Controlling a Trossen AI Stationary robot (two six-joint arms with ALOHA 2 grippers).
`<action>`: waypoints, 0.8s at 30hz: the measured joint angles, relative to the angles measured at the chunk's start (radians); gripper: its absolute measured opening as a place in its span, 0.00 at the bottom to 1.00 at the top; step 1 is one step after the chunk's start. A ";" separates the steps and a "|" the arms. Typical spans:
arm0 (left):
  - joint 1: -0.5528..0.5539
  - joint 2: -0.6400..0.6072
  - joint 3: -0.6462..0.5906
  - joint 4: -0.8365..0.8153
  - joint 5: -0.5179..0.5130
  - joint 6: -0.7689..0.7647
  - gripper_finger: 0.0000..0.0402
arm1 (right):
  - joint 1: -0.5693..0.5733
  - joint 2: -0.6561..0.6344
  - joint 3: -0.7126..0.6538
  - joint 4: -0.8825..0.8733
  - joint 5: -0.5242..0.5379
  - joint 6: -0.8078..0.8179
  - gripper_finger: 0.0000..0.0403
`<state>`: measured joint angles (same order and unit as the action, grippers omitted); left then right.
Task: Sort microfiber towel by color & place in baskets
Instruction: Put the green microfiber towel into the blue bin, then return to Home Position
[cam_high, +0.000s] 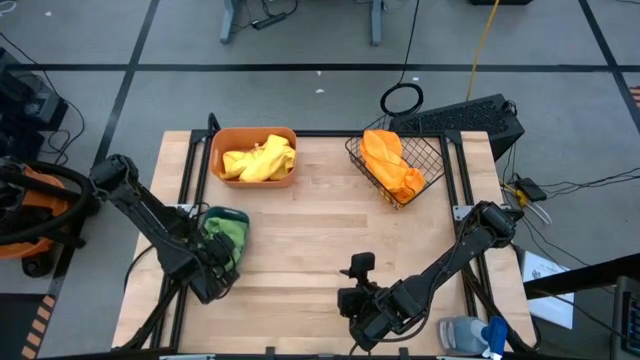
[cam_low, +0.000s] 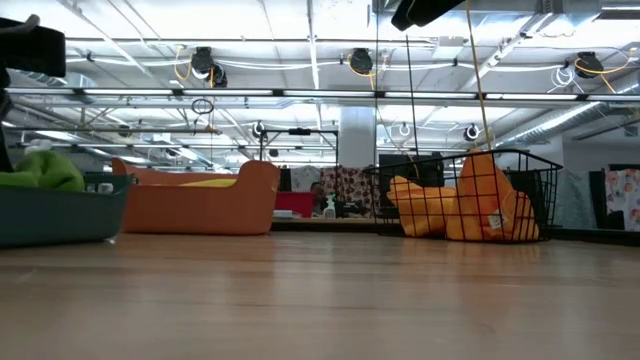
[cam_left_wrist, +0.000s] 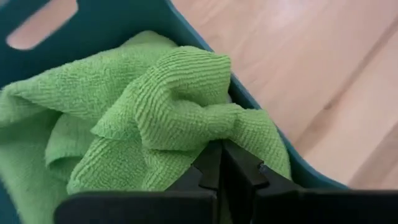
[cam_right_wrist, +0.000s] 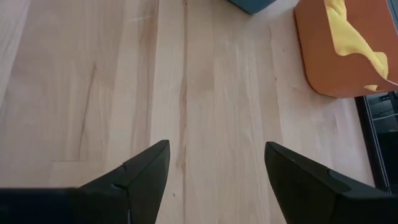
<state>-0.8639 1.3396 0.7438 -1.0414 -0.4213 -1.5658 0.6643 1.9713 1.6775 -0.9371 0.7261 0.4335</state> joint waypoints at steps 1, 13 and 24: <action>0.000 0.000 -0.010 0.031 -0.011 0.000 0.04 | 0.000 0.000 0.000 0.000 0.000 0.000 0.64; 0.000 0.001 -0.002 0.051 -0.134 -0.122 0.04 | 0.005 0.000 0.000 0.000 0.000 0.000 0.63; 0.000 -0.001 0.174 -0.021 -0.213 0.101 0.04 | 0.005 -0.069 0.000 0.135 0.060 -0.178 0.47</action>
<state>-0.8635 1.3386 0.9177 -1.0628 -0.6345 -1.4650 0.6697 1.9022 1.6774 -0.8021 0.7858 0.2558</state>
